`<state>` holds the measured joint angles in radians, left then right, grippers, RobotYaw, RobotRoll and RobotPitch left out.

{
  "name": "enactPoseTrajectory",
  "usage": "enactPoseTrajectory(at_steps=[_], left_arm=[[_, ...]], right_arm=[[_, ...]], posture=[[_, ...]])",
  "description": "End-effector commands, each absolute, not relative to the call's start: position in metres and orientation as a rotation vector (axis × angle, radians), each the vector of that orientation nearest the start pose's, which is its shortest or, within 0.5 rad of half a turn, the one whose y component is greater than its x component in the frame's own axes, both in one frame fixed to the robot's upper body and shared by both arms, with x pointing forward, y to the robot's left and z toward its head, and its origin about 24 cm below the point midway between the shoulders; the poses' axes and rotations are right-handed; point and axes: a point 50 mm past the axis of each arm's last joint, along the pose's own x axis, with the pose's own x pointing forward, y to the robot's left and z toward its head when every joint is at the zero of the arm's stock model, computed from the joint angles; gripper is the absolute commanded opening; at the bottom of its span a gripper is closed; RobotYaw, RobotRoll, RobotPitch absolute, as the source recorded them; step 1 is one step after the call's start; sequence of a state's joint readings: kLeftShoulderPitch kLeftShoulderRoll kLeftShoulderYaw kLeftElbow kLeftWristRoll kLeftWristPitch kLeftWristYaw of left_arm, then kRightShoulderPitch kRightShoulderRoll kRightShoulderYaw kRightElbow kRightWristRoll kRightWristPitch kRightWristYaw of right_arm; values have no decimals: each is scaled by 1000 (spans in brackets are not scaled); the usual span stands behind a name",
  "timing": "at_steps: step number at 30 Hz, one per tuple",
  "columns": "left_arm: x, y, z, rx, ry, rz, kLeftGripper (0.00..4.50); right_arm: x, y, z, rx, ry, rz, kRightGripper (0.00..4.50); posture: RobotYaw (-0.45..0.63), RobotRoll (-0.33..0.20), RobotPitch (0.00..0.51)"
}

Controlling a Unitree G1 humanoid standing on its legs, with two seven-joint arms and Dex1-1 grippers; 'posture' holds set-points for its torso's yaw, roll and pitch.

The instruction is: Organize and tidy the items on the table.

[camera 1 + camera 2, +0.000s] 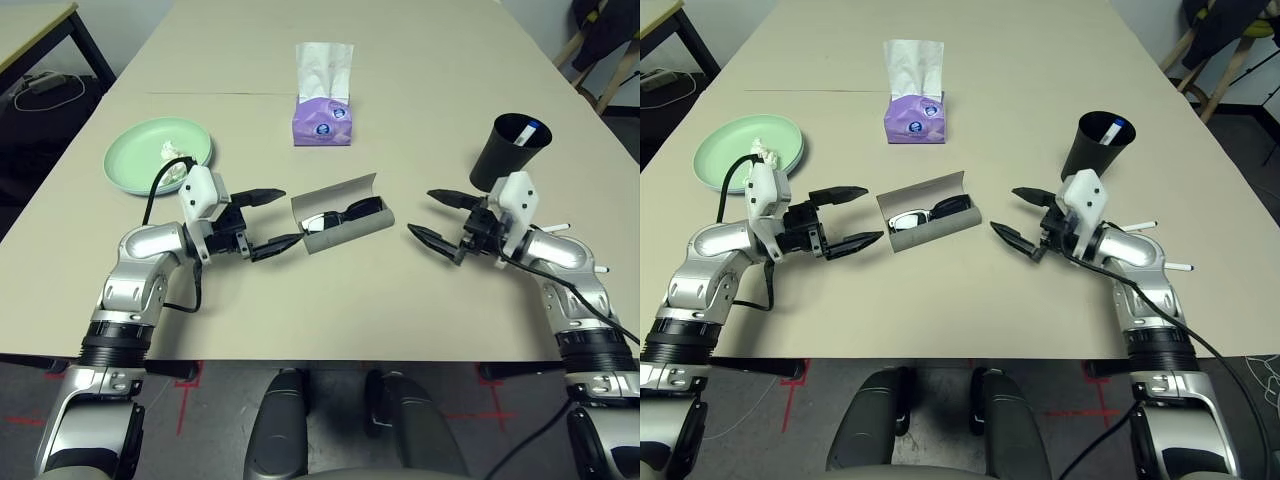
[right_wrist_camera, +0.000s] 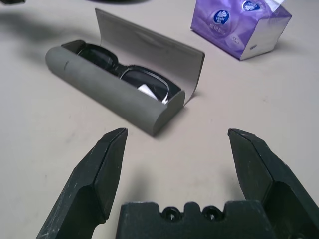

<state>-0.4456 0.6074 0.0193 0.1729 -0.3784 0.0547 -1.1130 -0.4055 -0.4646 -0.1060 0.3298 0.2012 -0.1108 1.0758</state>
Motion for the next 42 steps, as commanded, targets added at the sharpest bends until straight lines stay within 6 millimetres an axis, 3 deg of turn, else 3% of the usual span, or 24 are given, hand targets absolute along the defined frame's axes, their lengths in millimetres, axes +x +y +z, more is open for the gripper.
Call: enactPoseTrajectory(at_steps=[1, 6, 18, 21, 30, 37, 42], left_arm=[[304, 208, 150, 316, -101, -1052, 4500], [313, 212, 152, 308, -115, -990, 4500], [321, 210, 148, 299, -135, -1031, 4500], [322, 211, 148, 277, -125, -1042, 3554], [322, 212, 137, 322, -117, -1122, 53], [331, 214, 130, 325, -102, -1138, 16], [346, 215, 136, 257, -100, -1018, 16]], right_arm=[[301, -217, 107, -314, -88, 970, 4464], [298, -222, 110, -234, -110, 959, 4464], [288, -221, 117, -183, -109, 934, 4464], [287, -219, 119, -182, -114, 933, 4500], [287, -215, 125, -179, -123, 932, 4500], [285, -213, 127, -181, -123, 938, 4500], [285, -211, 129, -181, -128, 940, 4500]], posture=[[148, 0, 143], [144, 0, 143], [133, 0, 138], [125, 0, 137], [117, 0, 139], [104, 0, 141], [97, 0, 140]])
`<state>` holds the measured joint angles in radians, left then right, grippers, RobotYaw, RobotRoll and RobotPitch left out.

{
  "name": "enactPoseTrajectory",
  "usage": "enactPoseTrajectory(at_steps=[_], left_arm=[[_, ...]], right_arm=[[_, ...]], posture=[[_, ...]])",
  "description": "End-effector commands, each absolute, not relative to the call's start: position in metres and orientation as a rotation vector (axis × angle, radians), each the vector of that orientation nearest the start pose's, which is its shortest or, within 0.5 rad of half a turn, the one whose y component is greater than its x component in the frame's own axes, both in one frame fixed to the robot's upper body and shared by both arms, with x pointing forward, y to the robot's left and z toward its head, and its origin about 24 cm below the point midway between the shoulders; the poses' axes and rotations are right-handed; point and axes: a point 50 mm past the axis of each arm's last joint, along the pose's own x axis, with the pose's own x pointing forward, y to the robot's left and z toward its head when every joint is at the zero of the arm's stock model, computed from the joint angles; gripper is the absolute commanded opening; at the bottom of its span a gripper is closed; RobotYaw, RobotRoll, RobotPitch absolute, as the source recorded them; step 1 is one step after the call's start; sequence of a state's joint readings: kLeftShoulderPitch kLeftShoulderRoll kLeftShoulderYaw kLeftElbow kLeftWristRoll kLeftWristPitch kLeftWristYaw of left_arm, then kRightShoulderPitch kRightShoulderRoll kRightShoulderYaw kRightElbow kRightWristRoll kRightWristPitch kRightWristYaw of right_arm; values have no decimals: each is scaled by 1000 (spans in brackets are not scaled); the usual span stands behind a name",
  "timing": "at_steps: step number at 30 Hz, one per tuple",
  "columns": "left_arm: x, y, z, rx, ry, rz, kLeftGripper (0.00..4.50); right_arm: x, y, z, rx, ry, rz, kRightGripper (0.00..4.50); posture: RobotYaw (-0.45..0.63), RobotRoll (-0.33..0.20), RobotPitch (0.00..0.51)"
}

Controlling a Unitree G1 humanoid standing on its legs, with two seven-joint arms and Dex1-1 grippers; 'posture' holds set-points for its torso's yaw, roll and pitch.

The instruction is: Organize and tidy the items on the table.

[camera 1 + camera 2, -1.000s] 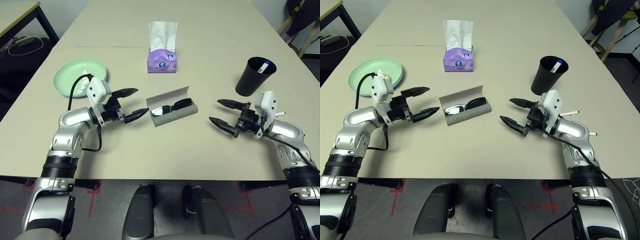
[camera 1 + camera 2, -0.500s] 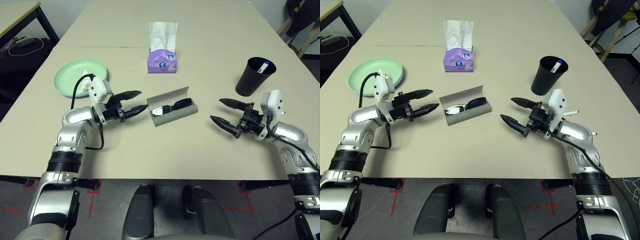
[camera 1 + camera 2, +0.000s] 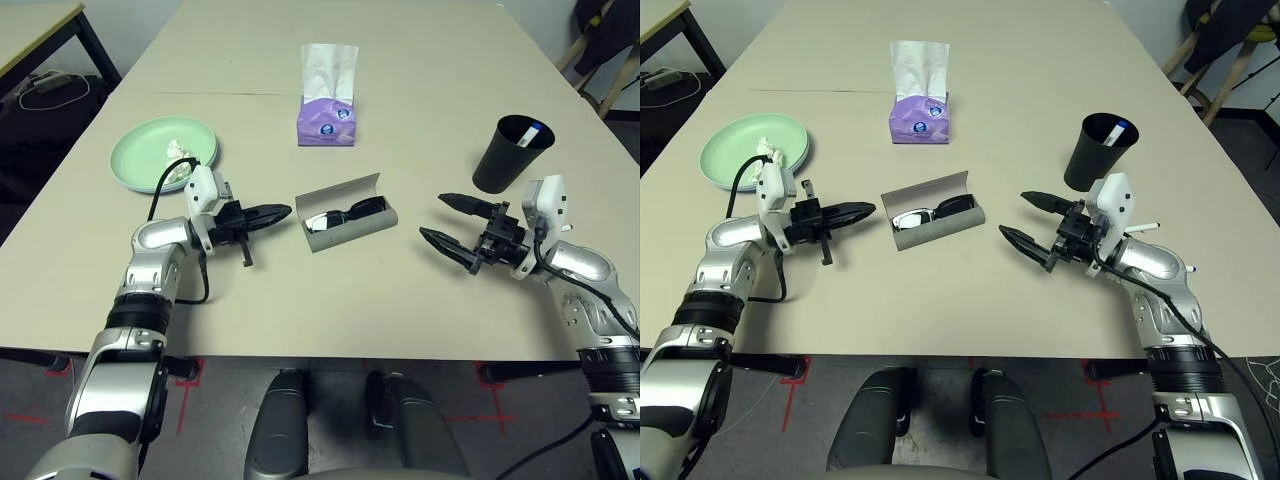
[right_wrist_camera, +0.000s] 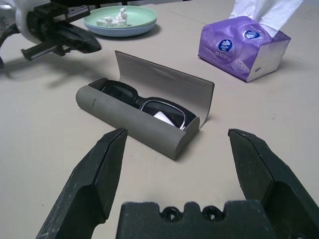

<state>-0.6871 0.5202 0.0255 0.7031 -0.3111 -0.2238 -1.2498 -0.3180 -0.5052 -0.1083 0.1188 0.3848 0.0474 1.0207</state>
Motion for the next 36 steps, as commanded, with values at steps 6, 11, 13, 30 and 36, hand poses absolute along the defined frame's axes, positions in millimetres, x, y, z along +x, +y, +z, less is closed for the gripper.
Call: enactPoseTrajectory(at_steps=[6, 11, 13, 30, 36], left_arm=[[358, 214, 139, 226, -86, -873, 16], [361, 207, 134, 255, -39, -859, 16], [362, 202, 131, 269, -10, -865, 16], [334, 164, 128, 218, -46, -1243, 16], [322, 164, 121, 268, 35, -1334, 16]], right_arm=[[284, -211, 130, -180, -133, 939, 4500], [285, -211, 130, -184, -134, 938, 4500], [286, -212, 129, -188, -132, 938, 4500], [287, -210, 127, -187, -130, 933, 4500], [288, -208, 128, -184, -134, 935, 4500]], posture=[[92, 0, 137], [92, 0, 137], [95, 0, 137], [92, 0, 132], [98, 0, 132]])
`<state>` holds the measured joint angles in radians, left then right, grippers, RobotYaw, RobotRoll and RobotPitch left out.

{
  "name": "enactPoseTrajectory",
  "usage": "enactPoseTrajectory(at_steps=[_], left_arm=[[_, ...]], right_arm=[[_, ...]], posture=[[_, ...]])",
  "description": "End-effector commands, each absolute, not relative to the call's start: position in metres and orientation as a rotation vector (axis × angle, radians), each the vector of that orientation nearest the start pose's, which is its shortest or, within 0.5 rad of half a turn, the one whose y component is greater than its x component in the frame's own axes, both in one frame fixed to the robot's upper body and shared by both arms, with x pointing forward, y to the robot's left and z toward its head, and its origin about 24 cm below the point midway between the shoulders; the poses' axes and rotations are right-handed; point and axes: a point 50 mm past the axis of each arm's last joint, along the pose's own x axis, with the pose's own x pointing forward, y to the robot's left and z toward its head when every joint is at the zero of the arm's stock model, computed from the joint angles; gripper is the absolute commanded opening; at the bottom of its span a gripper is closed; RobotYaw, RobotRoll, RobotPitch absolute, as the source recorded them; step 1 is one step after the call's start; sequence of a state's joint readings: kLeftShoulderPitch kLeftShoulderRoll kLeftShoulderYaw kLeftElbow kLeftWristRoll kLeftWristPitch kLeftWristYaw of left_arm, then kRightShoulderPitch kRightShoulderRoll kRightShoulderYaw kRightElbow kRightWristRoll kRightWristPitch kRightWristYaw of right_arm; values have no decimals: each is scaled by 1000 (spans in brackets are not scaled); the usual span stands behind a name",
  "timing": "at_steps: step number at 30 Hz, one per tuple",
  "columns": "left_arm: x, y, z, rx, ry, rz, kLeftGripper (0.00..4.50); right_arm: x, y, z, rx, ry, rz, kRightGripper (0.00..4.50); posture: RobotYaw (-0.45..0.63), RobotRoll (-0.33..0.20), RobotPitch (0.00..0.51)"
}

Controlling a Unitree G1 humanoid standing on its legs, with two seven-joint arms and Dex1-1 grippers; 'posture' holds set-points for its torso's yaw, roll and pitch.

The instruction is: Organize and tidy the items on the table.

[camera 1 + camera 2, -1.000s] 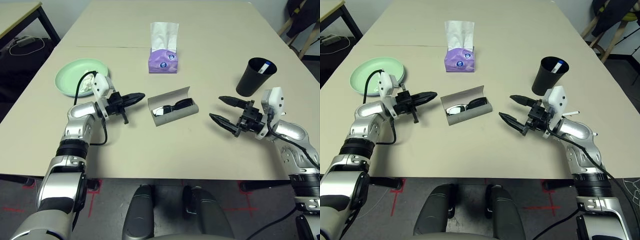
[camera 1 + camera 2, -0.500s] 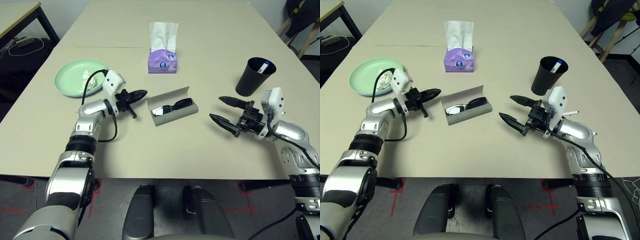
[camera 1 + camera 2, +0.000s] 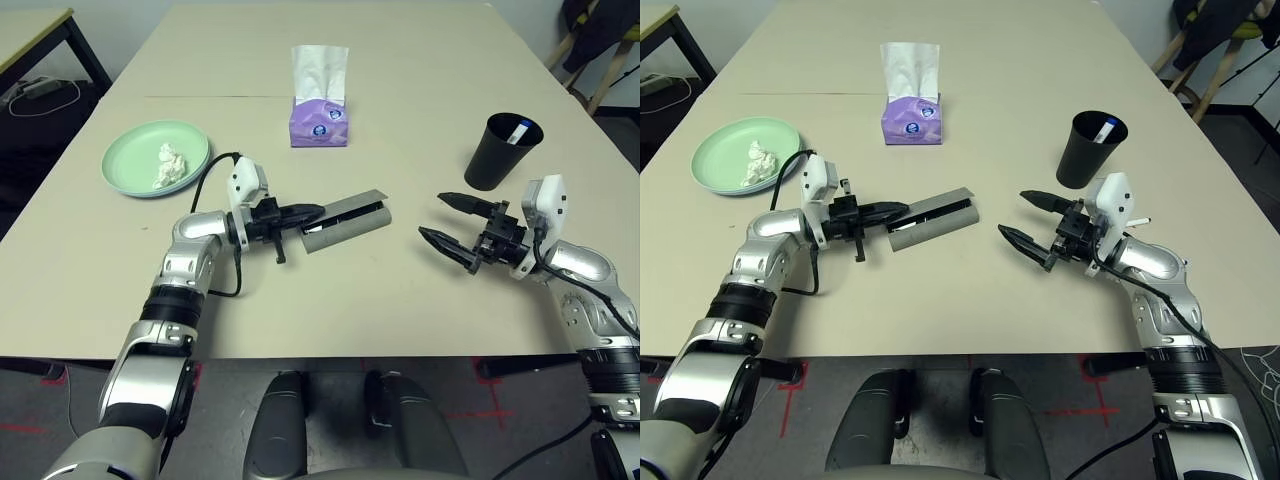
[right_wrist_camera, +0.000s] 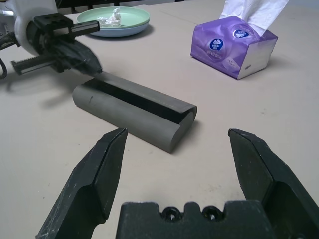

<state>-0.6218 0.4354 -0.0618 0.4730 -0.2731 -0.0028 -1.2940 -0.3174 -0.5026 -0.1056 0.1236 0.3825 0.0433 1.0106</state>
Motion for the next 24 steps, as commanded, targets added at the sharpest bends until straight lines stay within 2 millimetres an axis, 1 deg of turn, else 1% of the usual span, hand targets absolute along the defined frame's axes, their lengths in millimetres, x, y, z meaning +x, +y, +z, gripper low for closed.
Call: enactPoseTrajectory(at_steps=[1, 5, 9, 14, 18, 24], left_arm=[[321, 165, 119, 288, 54, -1335, 16], [323, 172, 108, 416, 119, -1299, 16], [329, 180, 106, 396, 149, -1236, 16], [333, 180, 108, 354, 134, -1215, 16], [336, 176, 120, 282, 50, -1209, 16], [342, 166, 157, 224, -186, -1188, 16]], right_arm=[[288, -208, 128, -185, -135, 935, 4500], [290, -208, 130, -192, -143, 931, 4500], [290, -208, 131, -193, -146, 935, 4500], [290, -206, 133, -197, -150, 936, 4500], [290, -205, 135, -200, -149, 938, 4500], [292, -204, 138, -205, -135, 941, 4500]], posture=[[98, 0, 132], [99, 0, 135], [96, 0, 134], [91, 0, 133], [91, 0, 132], [102, 0, 135]])
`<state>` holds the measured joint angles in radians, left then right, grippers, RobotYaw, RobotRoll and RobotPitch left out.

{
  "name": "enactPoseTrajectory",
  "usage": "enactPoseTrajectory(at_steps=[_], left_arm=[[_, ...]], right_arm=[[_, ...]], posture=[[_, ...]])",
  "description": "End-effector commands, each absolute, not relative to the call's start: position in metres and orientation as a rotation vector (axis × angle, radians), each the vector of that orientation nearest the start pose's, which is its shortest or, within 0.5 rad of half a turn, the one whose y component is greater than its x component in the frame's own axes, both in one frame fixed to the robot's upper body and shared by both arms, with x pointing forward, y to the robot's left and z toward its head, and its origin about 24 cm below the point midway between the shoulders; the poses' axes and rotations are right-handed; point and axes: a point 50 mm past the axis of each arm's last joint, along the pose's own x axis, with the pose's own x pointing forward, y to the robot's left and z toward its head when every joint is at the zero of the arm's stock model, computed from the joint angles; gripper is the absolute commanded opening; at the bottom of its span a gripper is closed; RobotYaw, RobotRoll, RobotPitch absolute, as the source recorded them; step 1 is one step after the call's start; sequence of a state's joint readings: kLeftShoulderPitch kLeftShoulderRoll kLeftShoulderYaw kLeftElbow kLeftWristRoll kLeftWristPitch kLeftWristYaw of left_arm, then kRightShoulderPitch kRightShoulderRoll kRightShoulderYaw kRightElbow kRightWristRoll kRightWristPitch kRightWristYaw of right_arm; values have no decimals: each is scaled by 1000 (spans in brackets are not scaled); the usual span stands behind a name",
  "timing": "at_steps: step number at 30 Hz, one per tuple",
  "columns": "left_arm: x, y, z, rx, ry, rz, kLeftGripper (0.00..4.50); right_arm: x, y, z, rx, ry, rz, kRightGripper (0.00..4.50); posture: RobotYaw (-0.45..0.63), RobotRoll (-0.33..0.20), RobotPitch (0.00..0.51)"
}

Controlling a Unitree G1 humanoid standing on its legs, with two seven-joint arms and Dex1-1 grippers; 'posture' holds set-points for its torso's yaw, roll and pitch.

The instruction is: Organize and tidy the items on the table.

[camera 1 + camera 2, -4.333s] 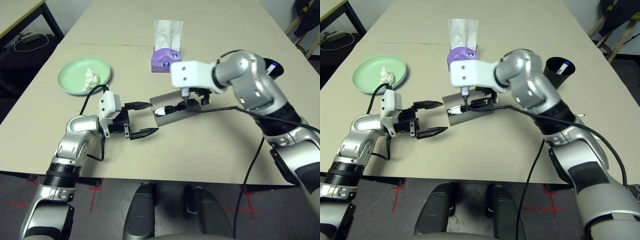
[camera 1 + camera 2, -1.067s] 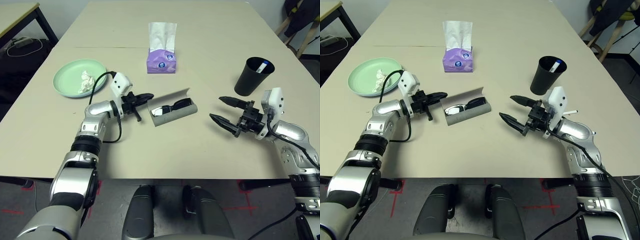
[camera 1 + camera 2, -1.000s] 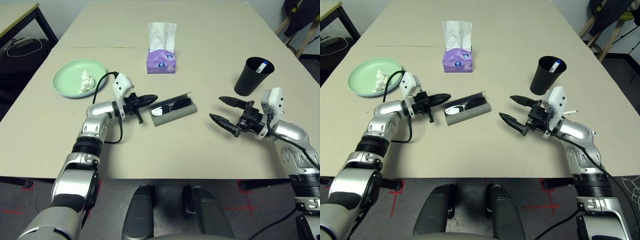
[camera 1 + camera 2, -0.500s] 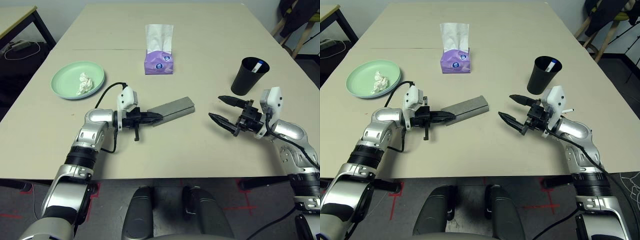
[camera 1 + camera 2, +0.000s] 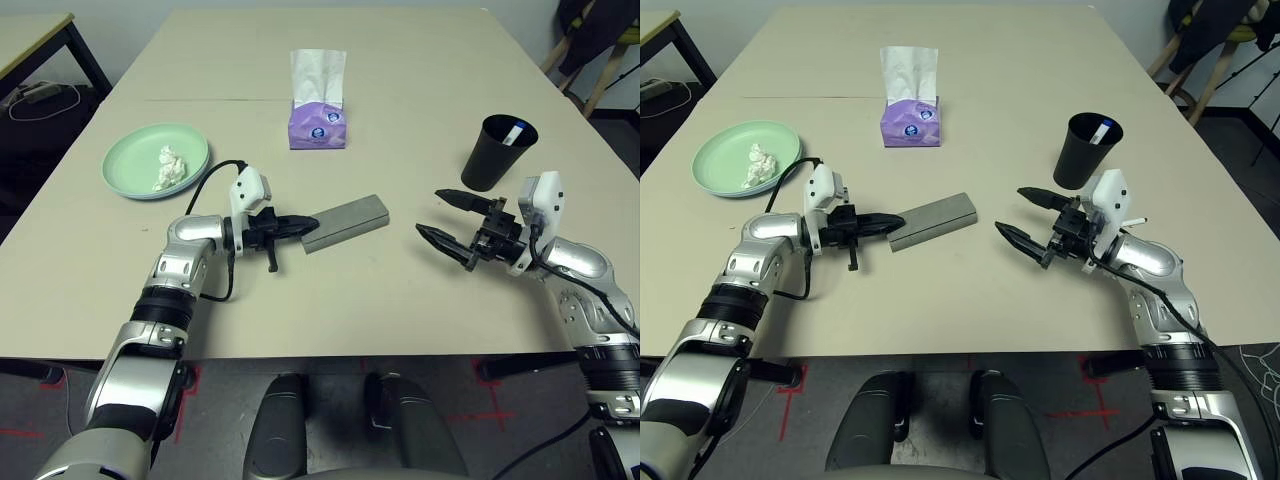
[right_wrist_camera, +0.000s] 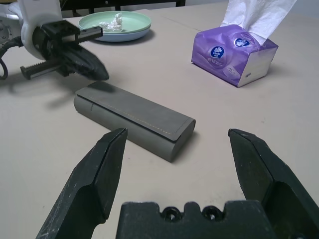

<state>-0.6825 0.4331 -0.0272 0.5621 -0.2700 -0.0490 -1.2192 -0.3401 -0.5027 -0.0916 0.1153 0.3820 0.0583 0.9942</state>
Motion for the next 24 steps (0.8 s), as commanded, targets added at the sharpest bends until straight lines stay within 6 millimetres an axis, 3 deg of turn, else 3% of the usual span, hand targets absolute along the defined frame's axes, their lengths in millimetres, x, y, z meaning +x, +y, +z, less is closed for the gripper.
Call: enactPoseTrajectory(at_steps=[1, 4, 9, 14, 20, 24], left_arm=[[340, 163, 162, 215, -203, -1209, 16], [327, 155, 158, 273, -172, -1343, 616], [309, 145, 152, 305, -195, -1479, 2536], [299, 135, 151, 275, -213, -1544, 4398], [298, 129, 150, 247, -174, -1552, 4454], [302, 127, 148, 230, -169, -1521, 4454]], right_arm=[[293, -204, 138, -208, -121, 939, 4500], [300, -207, 137, -203, -13, 894, 4500], [312, -208, 137, -325, 231, 841, 4500], [306, -208, 143, -473, 389, 885, 4500], [294, -224, 168, -725, 519, 1037, 4500], [292, -248, 186, -985, 633, 1054, 4500]], posture=[[104, 0, 137], [101, 0, 141], [93, 0, 153], [90, 0, 162], [76, 0, 169], [64, 0, 176]])
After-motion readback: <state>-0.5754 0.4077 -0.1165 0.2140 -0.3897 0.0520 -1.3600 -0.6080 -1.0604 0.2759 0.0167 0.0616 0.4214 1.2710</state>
